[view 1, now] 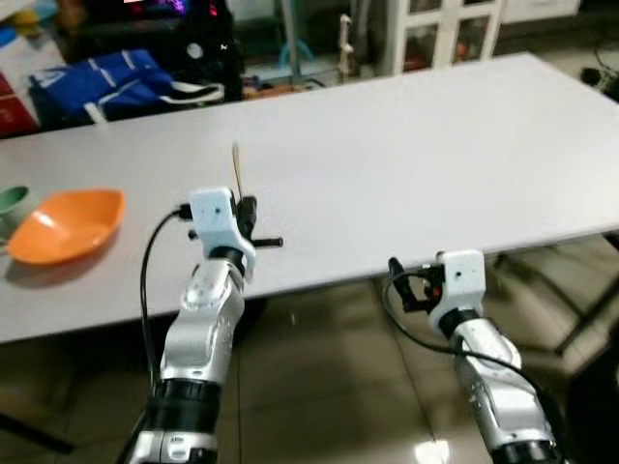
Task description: Setting the table
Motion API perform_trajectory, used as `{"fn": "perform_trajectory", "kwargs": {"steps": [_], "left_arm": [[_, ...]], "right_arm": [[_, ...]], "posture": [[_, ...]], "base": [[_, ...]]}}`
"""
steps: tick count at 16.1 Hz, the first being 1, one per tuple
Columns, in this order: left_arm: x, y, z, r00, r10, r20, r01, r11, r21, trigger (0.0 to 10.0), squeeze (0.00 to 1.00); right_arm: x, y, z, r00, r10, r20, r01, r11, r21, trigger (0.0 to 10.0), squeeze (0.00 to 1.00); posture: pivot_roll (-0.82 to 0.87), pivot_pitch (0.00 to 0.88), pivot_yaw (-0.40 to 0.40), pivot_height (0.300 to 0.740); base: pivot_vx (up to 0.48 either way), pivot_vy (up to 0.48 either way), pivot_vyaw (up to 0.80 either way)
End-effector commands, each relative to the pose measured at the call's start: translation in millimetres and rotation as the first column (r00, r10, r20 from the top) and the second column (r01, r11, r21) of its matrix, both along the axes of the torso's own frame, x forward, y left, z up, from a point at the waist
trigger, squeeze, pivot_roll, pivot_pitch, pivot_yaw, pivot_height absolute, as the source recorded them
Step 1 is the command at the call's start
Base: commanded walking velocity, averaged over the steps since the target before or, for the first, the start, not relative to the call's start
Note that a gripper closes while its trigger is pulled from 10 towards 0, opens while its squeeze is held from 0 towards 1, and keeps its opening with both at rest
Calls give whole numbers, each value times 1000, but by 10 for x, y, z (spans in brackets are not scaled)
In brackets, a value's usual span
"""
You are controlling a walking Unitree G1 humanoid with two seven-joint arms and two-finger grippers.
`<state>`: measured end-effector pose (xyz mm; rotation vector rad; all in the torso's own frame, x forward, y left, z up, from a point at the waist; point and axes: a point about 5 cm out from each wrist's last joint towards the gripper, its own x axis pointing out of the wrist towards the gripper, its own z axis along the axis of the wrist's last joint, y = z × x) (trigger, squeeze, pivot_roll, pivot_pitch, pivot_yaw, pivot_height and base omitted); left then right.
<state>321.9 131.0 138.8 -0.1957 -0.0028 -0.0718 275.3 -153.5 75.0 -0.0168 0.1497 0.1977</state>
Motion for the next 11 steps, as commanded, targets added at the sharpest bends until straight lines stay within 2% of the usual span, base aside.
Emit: {"fn": "perform_trajectory", "kwargs": {"steps": [1,5,7,8,10,11], "left_arm": [[9,113,16,1000,27,6,-27,1000,9,0,0],[85,77,65,999,-32,2,32,999,4,0,0],[204,76,121,998,-68,-3,68,998,-15,0,0],[310,74,159,995,-98,-24,96,992,-77,0,0],[449,89,234,992,-122,-26,118,984,-134,0,0],[566,90,292,991,-132,-33,122,969,-214,0,0]], "right_arm": [[7,111,43,999,34,15,-34,999,14,10000,0],[-5,119,35,999,38,7,-39,999,17,10000,0],[-4,120,29,999,41,4,-41,999,17,10000,0],[-5,125,30,999,44,3,-44,999,16,10000,0],[-7,119,29,999,44,1,-44,999,14,10000,0],[-18,104,26,999,44,-1,-44,999,11,10000,0]], "posture": [[-190,0,106,740],[-192,0,109,740],[-192,0,106,740],[-196,0,106,740],[-201,0,104,740],[-208,0,99,740]], "base": [[0,0,0],[0,0,0],[0,0,0],[0,0,0],[0,0,0],[0,0,0]]}}
